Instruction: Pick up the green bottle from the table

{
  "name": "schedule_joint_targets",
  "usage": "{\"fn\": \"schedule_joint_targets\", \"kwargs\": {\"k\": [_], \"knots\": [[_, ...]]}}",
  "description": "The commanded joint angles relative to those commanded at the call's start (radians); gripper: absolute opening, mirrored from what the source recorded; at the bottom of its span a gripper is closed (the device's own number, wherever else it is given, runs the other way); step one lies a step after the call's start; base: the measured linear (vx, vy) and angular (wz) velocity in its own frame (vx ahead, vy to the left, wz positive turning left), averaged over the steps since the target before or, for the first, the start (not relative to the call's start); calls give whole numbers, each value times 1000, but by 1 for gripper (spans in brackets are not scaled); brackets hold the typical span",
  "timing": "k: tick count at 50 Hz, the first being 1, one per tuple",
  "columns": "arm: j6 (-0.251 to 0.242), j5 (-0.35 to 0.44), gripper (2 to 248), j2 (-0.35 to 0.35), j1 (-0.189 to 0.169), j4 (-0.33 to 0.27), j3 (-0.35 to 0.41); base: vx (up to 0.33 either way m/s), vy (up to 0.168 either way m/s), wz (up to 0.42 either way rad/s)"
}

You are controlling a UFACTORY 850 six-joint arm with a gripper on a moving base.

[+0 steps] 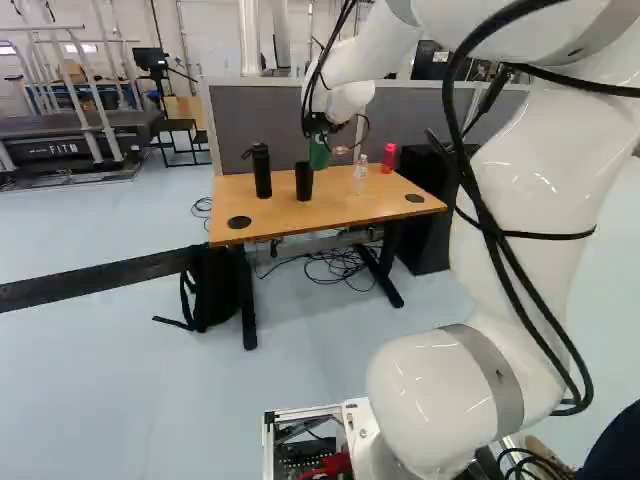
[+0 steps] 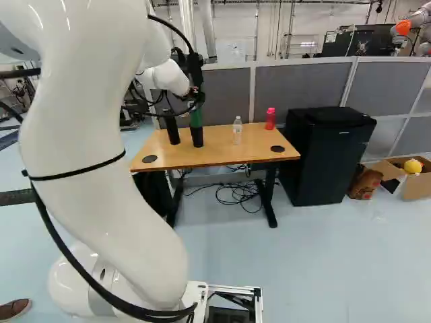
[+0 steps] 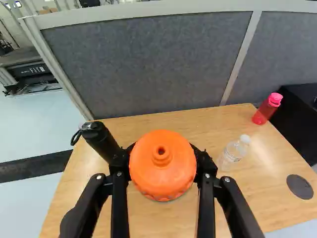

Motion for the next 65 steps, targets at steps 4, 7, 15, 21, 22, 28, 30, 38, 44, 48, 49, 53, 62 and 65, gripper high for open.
{"fn": "schedule_joint_targets", "kwargs": {"k": [4, 7, 15, 21, 22, 28, 30, 38, 44, 48, 49, 53, 62, 65], "knots": [[0, 0, 34, 0, 0, 0, 0, -157, 1, 11], [0, 0, 34, 0, 0, 0, 0, -146, 2, 8], [0, 0, 34, 0, 0, 0, 0, -145, -2, 6], [0, 0, 34, 0, 0, 0, 0, -119, 3, 5], [0, 0, 34, 0, 0, 0, 0, -88, 4, 8], [0, 0, 34, 0, 0, 0, 0, -26, 0, 0], [0, 1, 34, 0, 0, 0, 1, 0, 0, 0], [0, 5, 34, 3, -1, -1, 8, 0, 0, 0], [0, 12, 34, 8, -2, -1, 18, 0, 0, 0], [0, 18, 34, 12, -3, -2, 27, 0, 0, 0], [0, 19, 34, 13, -3, -2, 29, 0, 0, 0], [0, 27, 34, 17, -4, -3, 40, 0, 0, 0], [0, 48, 34, 31, -7, -6, 72, 0, 0, 0], [0, 56, 34, 36, -8, -7, 84, 0, 0, 0]]}}
